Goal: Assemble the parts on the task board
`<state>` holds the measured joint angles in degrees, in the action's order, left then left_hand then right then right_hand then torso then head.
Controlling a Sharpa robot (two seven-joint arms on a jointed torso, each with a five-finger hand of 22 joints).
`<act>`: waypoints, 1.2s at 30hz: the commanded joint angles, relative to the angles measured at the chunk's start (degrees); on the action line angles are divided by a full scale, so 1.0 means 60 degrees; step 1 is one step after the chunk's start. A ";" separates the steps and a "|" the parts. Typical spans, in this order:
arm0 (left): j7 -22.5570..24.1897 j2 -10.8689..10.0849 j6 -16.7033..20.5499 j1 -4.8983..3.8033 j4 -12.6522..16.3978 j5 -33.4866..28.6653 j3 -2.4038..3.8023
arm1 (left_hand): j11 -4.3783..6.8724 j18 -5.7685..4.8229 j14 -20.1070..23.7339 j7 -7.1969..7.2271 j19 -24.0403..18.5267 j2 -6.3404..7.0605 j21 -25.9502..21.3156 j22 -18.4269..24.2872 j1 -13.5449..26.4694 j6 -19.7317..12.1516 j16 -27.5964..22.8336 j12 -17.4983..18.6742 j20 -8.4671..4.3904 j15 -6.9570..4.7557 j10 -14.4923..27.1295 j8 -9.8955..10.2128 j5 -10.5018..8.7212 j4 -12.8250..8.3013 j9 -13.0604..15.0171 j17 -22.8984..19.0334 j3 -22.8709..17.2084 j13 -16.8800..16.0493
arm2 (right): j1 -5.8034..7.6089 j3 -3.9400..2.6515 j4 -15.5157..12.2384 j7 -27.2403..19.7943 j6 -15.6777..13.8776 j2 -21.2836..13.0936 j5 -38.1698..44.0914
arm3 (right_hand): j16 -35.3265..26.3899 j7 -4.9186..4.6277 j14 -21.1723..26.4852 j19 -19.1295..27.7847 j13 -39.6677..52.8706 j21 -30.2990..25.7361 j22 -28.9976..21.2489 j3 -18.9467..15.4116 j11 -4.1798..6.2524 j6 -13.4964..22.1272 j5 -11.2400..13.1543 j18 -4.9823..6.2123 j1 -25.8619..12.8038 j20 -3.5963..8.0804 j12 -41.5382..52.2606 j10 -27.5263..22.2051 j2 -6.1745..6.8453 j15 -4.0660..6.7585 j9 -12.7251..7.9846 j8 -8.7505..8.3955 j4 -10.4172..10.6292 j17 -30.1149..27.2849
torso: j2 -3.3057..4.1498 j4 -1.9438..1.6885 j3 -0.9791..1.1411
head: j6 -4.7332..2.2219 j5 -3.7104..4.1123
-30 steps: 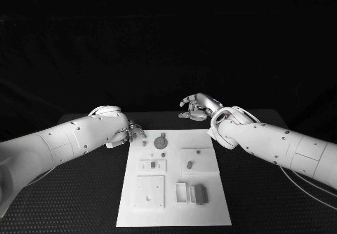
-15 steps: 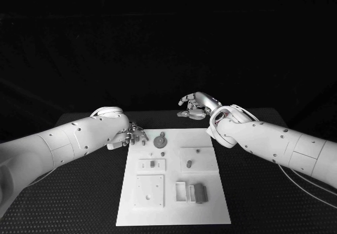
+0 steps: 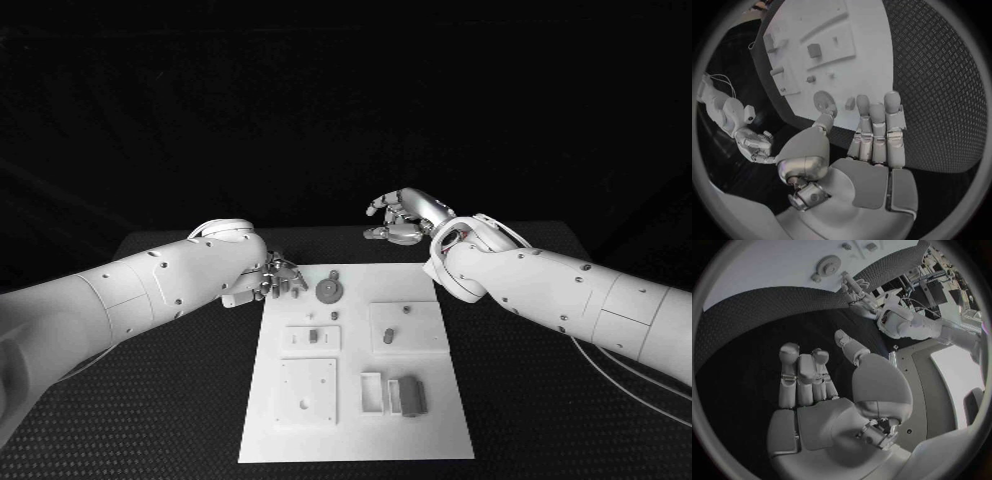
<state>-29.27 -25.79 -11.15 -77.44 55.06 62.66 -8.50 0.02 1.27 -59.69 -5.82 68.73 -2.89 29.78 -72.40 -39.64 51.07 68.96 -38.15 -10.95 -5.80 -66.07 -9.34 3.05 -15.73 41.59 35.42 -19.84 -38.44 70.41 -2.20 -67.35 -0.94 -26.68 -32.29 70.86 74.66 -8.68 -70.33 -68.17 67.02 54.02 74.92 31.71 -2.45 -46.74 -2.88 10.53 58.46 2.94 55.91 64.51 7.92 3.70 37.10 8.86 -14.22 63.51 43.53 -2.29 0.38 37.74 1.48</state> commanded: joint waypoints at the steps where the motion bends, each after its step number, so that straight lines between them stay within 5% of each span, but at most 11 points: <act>1: 0.0140 0.0046 -0.0116 0.0008 0.0029 -0.0143 0.0003 | 0.0014 0.0537 -0.0045 -0.0060 0.0117 0.0341 0.0023 -0.0046 -0.0230 0.1090 0.0053 -0.0021 -0.0039 -0.0023 -0.0054 -0.0079 -0.0044 0.0395 0.0037 0.0023 -0.0627 -0.0031 | 0.0003 -0.0005 0.0003 -0.0013 0.0112 0.0013 0.0024 | -0.0028 -0.0080 0.0067 0.0001 -0.0011 -0.0035 0.0133 -0.0070 -0.0021 -0.0028 0.0025 0.0746 0.0012 0.0090 0.0049 -0.0053 -0.0095 -0.0001 0.0001 0.0040 0.0012 0.0010 | 0.0001 0.0004 0.0003 | 0.0001 -0.0005; 26: 0.0171 0.0201 -0.0033 0.0148 -0.0129 -0.0226 0.0002 | 0.0023 0.0497 -0.0057 -0.0047 0.0135 0.0205 0.0050 -0.0168 -0.0470 0.1145 0.0089 -0.0036 -0.0055 -0.0027 -0.0078 -0.0175 -0.0043 0.0380 0.0103 0.0049 -0.0955 -0.0080 | 0.0003 -0.0005 0.0007 -0.0010 0.0127 0.0038 0.0024 | -0.0025 -0.0079 0.0062 0.0000 -0.0016 -0.0036 0.0135 -0.0072 -0.0020 -0.0029 0.0025 0.0746 0.0013 0.0091 0.0054 -0.0053 -0.0099 -0.0001 0.0001 0.0040 0.0016 0.0017 | -0.0001 0.0008 0.0007 | 0.0027 0.0017; 36: 0.0137 0.0125 0.0037 0.0148 -0.0115 -0.0299 0.0007 | 0.0079 0.0483 -0.0128 0.0015 0.0203 -0.0174 0.0089 -0.0269 -0.0708 0.1302 0.0130 -0.0065 -0.0093 -0.0076 -0.0157 -0.0317 -0.0038 0.0184 0.0178 0.0070 -0.1142 -0.0119 | 0.0003 -0.0005 0.0041 -0.0005 0.0149 0.0054 0.0024 | -0.0023 -0.0079 0.0058 0.0000 -0.0018 -0.0036 0.0135 -0.0074 -0.0021 -0.0029 0.0025 0.0746 0.0011 0.0091 0.0056 -0.0053 -0.0100 -0.0001 0.0000 0.0040 0.0019 0.0023 | 0.0001 0.0003 0.0008 | 0.0049 0.0032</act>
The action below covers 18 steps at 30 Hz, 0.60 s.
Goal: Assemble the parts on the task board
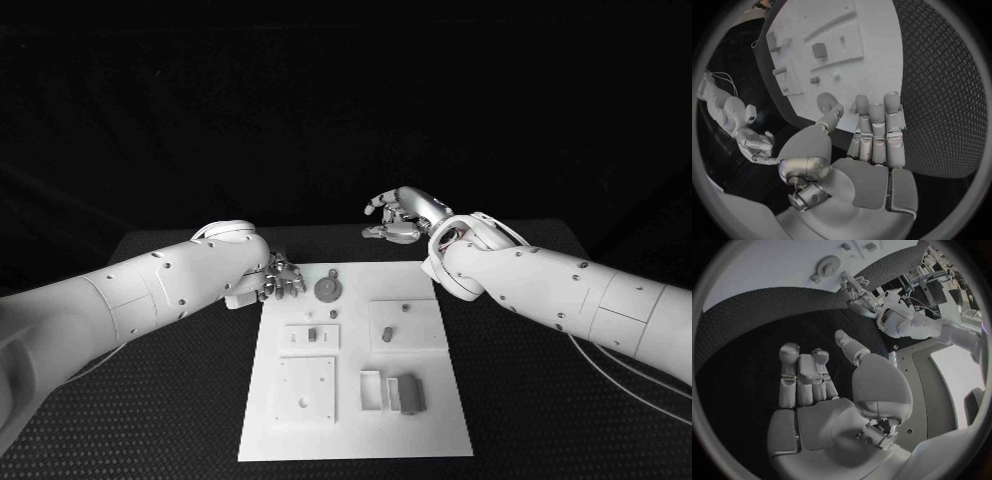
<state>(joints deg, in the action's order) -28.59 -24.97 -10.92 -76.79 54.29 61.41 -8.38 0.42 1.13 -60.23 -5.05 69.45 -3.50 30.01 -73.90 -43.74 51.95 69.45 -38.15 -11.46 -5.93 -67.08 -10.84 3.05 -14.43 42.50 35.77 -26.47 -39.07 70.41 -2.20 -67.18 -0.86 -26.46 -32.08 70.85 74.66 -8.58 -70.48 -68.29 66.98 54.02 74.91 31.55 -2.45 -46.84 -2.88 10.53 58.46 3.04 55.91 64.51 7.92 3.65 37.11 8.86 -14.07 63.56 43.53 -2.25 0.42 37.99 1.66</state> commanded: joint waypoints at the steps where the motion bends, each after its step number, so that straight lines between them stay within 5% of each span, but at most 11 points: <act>1: 0.0024 -0.0015 -0.0012 0.0039 0.0015 -0.0091 -0.0013 | 0.0026 0.0504 -0.0060 -0.0097 0.0106 -0.0095 0.0064 -0.0036 -0.0052 0.1199 0.0065 -0.0077 -0.0016 -0.0065 -0.0012 -0.0099 -0.0038 -0.0064 0.0044 0.0018 -0.0055 -0.0023 | 0.0003 -0.0005 0.0017 -0.0018 0.0114 0.0022 0.0025 | -0.0027 -0.0095 0.0088 0.0021 -0.0012 -0.0036 0.0137 -0.0048 -0.0021 -0.0014 0.0025 0.0745 0.0010 0.0074 0.0056 -0.0054 -0.0100 0.0007 0.0000 0.0040 -0.0007 0.0007 | 0.0001 -0.0002 0.0003 | 0.0008 0.0001; 12: 0.0047 -0.0032 0.0049 0.0039 0.0032 -0.0123 -0.0013 | 0.0119 0.0495 -0.0203 0.0000 0.0286 -0.0006 0.0163 -0.0174 -0.0251 0.1382 0.0189 -0.0162 -0.0096 -0.0158 -0.0180 -0.0295 -0.0043 -0.0051 0.0211 0.0088 -0.0449 -0.0099 | 0.0003 -0.0005 0.0030 -0.0018 0.0128 0.0041 0.0025 | -0.0030 -0.0096 0.0091 0.0022 -0.0014 -0.0037 0.0138 -0.0053 -0.0021 -0.0013 0.0025 0.0745 -0.0001 0.0072 0.0058 -0.0055 -0.0101 0.0006 -0.0001 0.0039 0.0002 0.0006 | 0.0000 -0.0008 -0.0005 | 0.0015 -0.0011; 18: 0.0066 -0.0019 0.0363 0.0039 -0.0001 -0.0397 -0.0012 | 0.0155 0.0489 -0.0256 0.0034 0.0340 -0.0225 0.0201 -0.0251 -0.0610 0.1416 0.0216 -0.0168 -0.0137 -0.0199 -0.0248 -0.0359 -0.0034 -0.0236 0.0278 0.0111 -0.0750 -0.0114 | 0.0003 -0.0005 0.0031 -0.0019 0.0130 0.0045 0.0025 | -0.0028 -0.0096 0.0088 0.0022 -0.0016 -0.0038 0.0138 -0.0056 -0.0022 -0.0013 0.0025 0.0745 -0.0009 0.0071 0.0059 -0.0055 -0.0102 0.0006 -0.0001 0.0038 0.0008 0.0010 | 0.0002 -0.0003 -0.0003 | 0.0028 -0.0015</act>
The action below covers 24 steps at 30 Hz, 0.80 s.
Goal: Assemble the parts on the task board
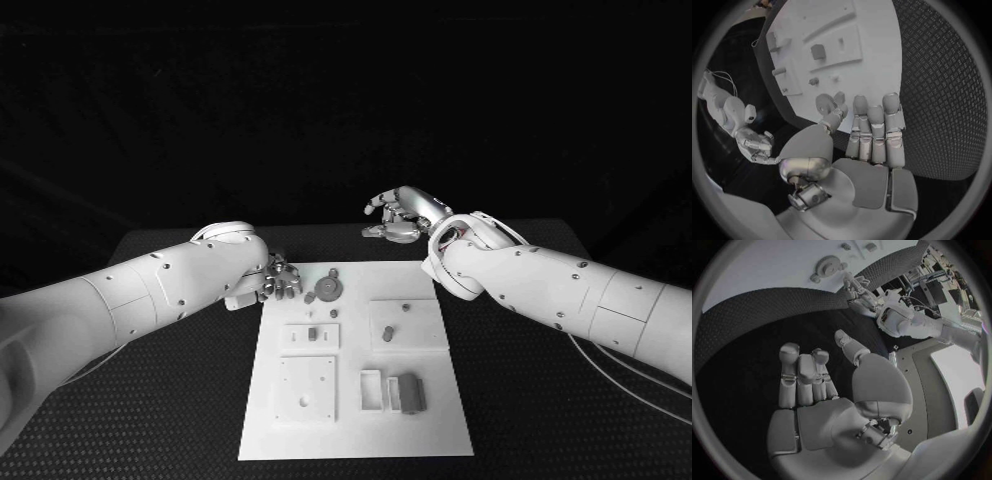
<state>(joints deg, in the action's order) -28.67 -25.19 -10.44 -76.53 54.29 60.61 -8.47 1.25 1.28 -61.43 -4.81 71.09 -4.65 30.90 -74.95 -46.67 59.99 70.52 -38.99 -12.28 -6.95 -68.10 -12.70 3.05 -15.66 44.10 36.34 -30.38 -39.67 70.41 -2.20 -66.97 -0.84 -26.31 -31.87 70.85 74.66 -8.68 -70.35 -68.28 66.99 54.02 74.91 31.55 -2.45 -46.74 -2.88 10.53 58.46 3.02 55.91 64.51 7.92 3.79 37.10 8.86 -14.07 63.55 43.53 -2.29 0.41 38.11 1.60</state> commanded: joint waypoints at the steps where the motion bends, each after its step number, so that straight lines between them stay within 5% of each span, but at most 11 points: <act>1: 0.0080 0.0021 0.0303 -0.0003 -0.0009 -0.0265 0.0004 | 0.0016 0.0458 -0.0058 -0.0009 0.0071 -0.0061 0.0056 -0.0085 -0.0173 0.0068 0.0037 -0.0025 -0.0001 -0.0030 -0.0083 -0.0050 -0.0034 -0.0051 0.0018 0.0018 -0.0136 -0.0016 | 0.0003 -0.0005 -0.0003 -0.0022 0.0105 0.0010 0.0026 | -0.0032 -0.0080 0.0071 0.0019 -0.0016 -0.0038 0.0139 -0.0057 -0.0022 -0.0029 0.0025 0.0746 -0.0010 0.0075 0.0059 -0.0055 -0.0102 -0.0017 -0.0001 0.0038 0.0009 0.0006 | 0.0002 0.0004 -0.0002 | 0.0007 -0.0006; 16: 0.0353 -0.0090 0.0423 -0.0004 0.0113 -0.0434 0.0003 | 0.0006 0.0427 -0.0073 -0.0020 0.0081 0.0045 0.0057 -0.0128 -0.0297 0.0030 0.0035 -0.0010 -0.0008 -0.0022 -0.0098 -0.0061 -0.0035 -0.0096 0.0054 0.0027 -0.0201 -0.0024 | 0.0003 -0.0005 0.0002 -0.0016 0.0136 -0.0007 0.0026 | -0.0029 -0.0079 0.0067 0.0020 -0.0019 -0.0040 0.0140 -0.0058 -0.0022 -0.0029 0.0025 0.0746 -0.0013 0.0075 0.0062 -0.0057 -0.0103 -0.0017 -0.0001 0.0038 0.0014 0.0014 | 0.0000 0.0003 0.0006 | 0.0000 -0.0015; 21: 0.0807 -0.0275 0.0932 -0.0005 0.0351 -0.0689 0.0001 | -0.0129 0.0374 0.0108 -0.0168 -0.0104 0.0425 -0.0097 -0.0105 -0.0471 -0.0393 -0.0120 0.0137 0.0048 0.0091 0.0132 0.0140 -0.0033 -0.0104 -0.0002 -0.0031 -0.0254 0.0013 | 0.0003 -0.0005 0.0007 -0.0010 0.0148 -0.0030 0.0026 | -0.0032 -0.0079 0.0070 0.0020 -0.0020 -0.0040 0.0140 -0.0058 -0.0022 -0.0029 0.0025 0.0746 -0.0012 0.0075 0.0063 -0.0057 -0.0103 -0.0017 -0.0002 0.0038 0.0014 0.0009 | -0.0006 0.0003 0.0008 | -0.0015 -0.0014; 24: 0.1308 -0.0528 0.1479 -0.0006 0.0774 -0.0281 -0.0005 | -0.0365 0.0322 0.0555 -0.0393 -0.0556 0.0975 -0.0498 0.0028 -0.0707 -0.0818 -0.0476 0.0444 0.0266 0.0335 0.0647 0.0304 -0.0035 -0.0101 -0.0030 -0.0194 -0.0280 0.0136 | 0.0003 -0.0005 0.0005 -0.0007 0.0149 -0.0055 0.0026 | -0.0031 -0.0079 0.0069 0.0020 -0.0021 -0.0040 0.0140 -0.0058 -0.0022 -0.0029 0.0025 0.0746 -0.0012 0.0075 0.0063 -0.0057 -0.0103 -0.0017 -0.0002 0.0038 0.0015 0.0012 | -0.0003 -0.0001 0.0009 | -0.0022 0.0006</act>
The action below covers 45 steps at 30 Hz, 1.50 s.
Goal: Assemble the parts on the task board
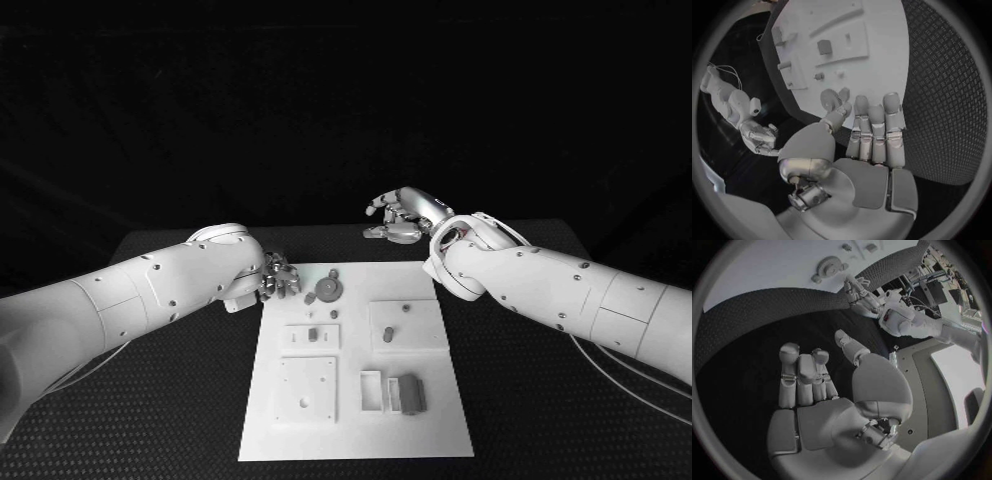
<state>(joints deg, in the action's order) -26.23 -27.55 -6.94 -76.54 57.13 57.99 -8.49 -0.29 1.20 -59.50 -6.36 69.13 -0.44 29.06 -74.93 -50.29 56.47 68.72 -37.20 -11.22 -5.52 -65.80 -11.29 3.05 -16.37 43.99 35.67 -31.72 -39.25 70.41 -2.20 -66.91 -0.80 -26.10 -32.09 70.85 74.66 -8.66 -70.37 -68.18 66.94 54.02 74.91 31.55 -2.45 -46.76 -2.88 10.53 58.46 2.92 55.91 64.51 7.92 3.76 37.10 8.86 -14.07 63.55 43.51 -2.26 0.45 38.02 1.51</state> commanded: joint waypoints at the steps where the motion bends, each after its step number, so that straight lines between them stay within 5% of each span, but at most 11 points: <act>1: 0.1075 -0.0211 0.1092 -0.0004 0.0435 0.0441 -0.0004 | -0.0197 0.0323 0.0414 -0.0212 -0.0406 0.0457 -0.0358 0.0091 -0.0233 -0.0368 -0.0317 0.0274 0.0185 0.0192 0.0471 0.0110 -0.0034 0.0031 -0.0009 -0.0155 -0.0082 0.0131 | 0.0002 -0.0005 -0.0006 -0.0013 0.0115 -0.0021 0.0026 | -0.0026 -0.0083 0.0066 0.0005 -0.0013 -0.0040 0.0141 -0.0059 -0.0021 -0.0025 0.0025 0.0745 -0.0012 0.0091 0.0063 -0.0057 -0.0103 -0.0013 -0.0002 0.0038 0.0015 0.0020 | 0.0000 -0.0009 0.0002 | -0.0008 0.0021; 5: 0.1759 -0.0537 0.2040 -0.0003 0.0940 0.1147 -0.0150 | -0.0347 0.0310 0.0833 -0.0298 -0.0779 0.1016 -0.0741 0.0241 -0.0781 -0.0535 -0.0593 0.0550 0.0419 0.0426 0.0906 0.0090 -0.0036 0.0047 0.0055 -0.0315 -0.0174 0.0308 | 0.0002 -0.0005 -0.0014 -0.0013 0.0119 -0.0053 0.0026 | -0.0023 -0.0083 0.0062 0.0005 -0.0013 -0.0040 0.0141 -0.0059 -0.0021 -0.0025 0.0025 0.0745 -0.0013 0.0091 0.0064 -0.0057 -0.0104 -0.0013 -0.0002 0.0037 0.0016 0.0026 | 0.0002 -0.0011 -0.0002 | -0.0022 0.0024; 11: 0.2735 -0.0954 0.3339 -0.0004 0.1468 0.1976 -0.0351 | -0.0396 0.0354 0.0958 -0.0279 -0.0837 0.1508 -0.0899 0.0268 -0.1534 -0.0490 -0.0628 0.0615 0.0530 0.0529 0.1031 -0.0027 -0.0039 0.0016 0.0132 -0.0378 -0.0211 0.0411 | 0.0002 -0.0005 -0.0014 -0.0008 0.0117 -0.0102 0.0026 | -0.0027 -0.0083 0.0067 0.0004 -0.0015 -0.0040 0.0141 -0.0060 -0.0021 -0.0025 0.0025 0.0746 -0.0015 0.0091 0.0065 -0.0057 -0.0103 -0.0013 -0.0002 0.0037 0.0019 0.0019 | -0.0002 -0.0027 -0.0008 | -0.0024 0.0026; 14: 0.2908 -0.1068 0.3663 -0.0003 0.1650 0.2194 -0.0420 | -0.0408 0.0358 0.0984 -0.0298 -0.0849 0.1760 -0.0919 0.0257 -0.1621 -0.0456 -0.0614 0.0618 0.0551 0.0550 0.1049 -0.0058 -0.0046 0.0007 0.0148 -0.0375 -0.0148 0.0425 | 0.0002 -0.0005 -0.0011 -0.0008 0.0121 -0.0121 0.0026 | -0.0026 -0.0083 0.0066 0.0004 -0.0015 -0.0040 0.0141 -0.0061 -0.0022 -0.0025 0.0025 0.0746 -0.0016 0.0091 0.0066 -0.0058 -0.0103 -0.0013 -0.0002 0.0037 0.0020 0.0021 | 0.0002 -0.0015 -0.0008 | -0.0029 0.0032; 18: 0.3104 -0.1193 0.3928 -0.0003 0.1879 0.2631 -0.0666 | -0.0411 0.0378 0.0976 -0.0334 -0.0796 0.2079 -0.0892 0.0201 -0.1603 -0.0437 -0.0497 0.0550 0.0561 0.0554 0.1015 -0.0103 -0.0046 0.0039 0.0183 -0.0308 0.0073 0.0400 | 0.0002 -0.0005 -0.0012 -0.0007 0.0125 -0.0137 0.0026 | -0.0027 -0.0083 0.0066 0.0004 -0.0016 -0.0040 0.0142 -0.0062 -0.0022 -0.0025 0.0025 0.0745 -0.0020 0.0091 0.0066 -0.0058 -0.0102 -0.0013 -0.0003 0.0037 0.0023 0.0020 | 0.0003 -0.0017 -0.0016 | -0.0030 0.0021; 23: 0.3470 -0.1163 0.4276 0.0039 0.1898 0.3053 -0.0846 | -0.0342 0.0419 0.0953 -0.0249 -0.0685 0.2131 -0.0820 0.0088 -0.1788 -0.0313 -0.0279 0.0408 0.0523 0.0494 0.0938 -0.0277 -0.0045 0.0033 0.0286 -0.0167 0.0237 0.0334 | 0.0002 -0.0005 -0.0006 -0.0011 0.0128 -0.0135 0.0026 | -0.0023 -0.0083 0.0061 0.0003 -0.0017 -0.0040 0.0142 -0.0063 -0.0022 -0.0025 0.0025 0.0746 -0.0022 0.0091 0.0067 -0.0058 -0.0103 -0.0013 -0.0003 0.0037 0.0026 0.0027 | 0.0005 -0.0013 -0.0009 | -0.0032 0.0010; 36: 0.3755 -0.0906 0.4300 0.0386 0.1606 0.3522 -0.0845 | -0.0364 0.0390 0.1134 -0.0099 -0.0787 0.1954 -0.0849 -0.0036 -0.2016 -0.0335 -0.0212 0.0394 0.0536 0.0517 0.1073 -0.0198 -0.0043 0.0034 0.0185 -0.0078 0.0254 0.0333 | 0.0002 -0.0005 0.0012 -0.0014 0.0148 -0.0134 0.0026 | -0.0023 -0.0083 0.0059 0.0000 -0.0019 -0.0040 0.0143 -0.0065 -0.0021 -0.0026 0.0025 0.0746 -0.0028 0.0091 0.0071 -0.0056 -0.0105 -0.0013 -0.0003 0.0037 0.0034 0.0028 | 0.0009 0.0006 -0.0002 | -0.0029 0.0013; 45: 0.3797 -0.0690 0.4113 0.0620 0.1373 0.3486 -0.0843 | -0.0372 0.0392 0.1163 -0.0253 -0.0796 0.1724 -0.0851 -0.0106 -0.2130 -0.0236 -0.0175 0.0376 0.0540 0.0521 0.1081 -0.0124 -0.0041 0.0063 0.0054 -0.0040 0.0222 0.0346 | 0.0001 -0.0005 0.0013 -0.0014 0.0157 -0.0130 0.0026 | -0.0020 -0.0082 0.0055 -0.0001 -0.0020 -0.0040 0.0143 -0.0065 -0.0021 -0.0027 0.0025 0.0745 -0.0027 0.0092 0.0073 -0.0056 -0.0105 -0.0012 -0.0003 0.0037 0.0036 0.0033 | 0.0008 0.0012 0.0006 | -0.0029 0.0024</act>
<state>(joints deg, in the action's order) -4.79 -31.85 17.68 -72.89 65.42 78.20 -13.58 -2.44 1.69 -53.01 -7.66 64.72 10.17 23.98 -74.95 -62.95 54.88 67.45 -34.61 -8.17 -2.46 -59.64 -12.26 3.05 -16.01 44.35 35.35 -30.25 -37.20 70.41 -2.20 -66.83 -0.74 -25.78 -32.89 70.84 74.66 -8.67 -70.52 -68.16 66.90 54.02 74.90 31.39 -2.44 -46.75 -2.88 10.53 58.22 3.15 56.13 64.51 7.68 3.69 37.10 8.86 -13.91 63.67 43.56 -2.20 0.47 37.87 1.63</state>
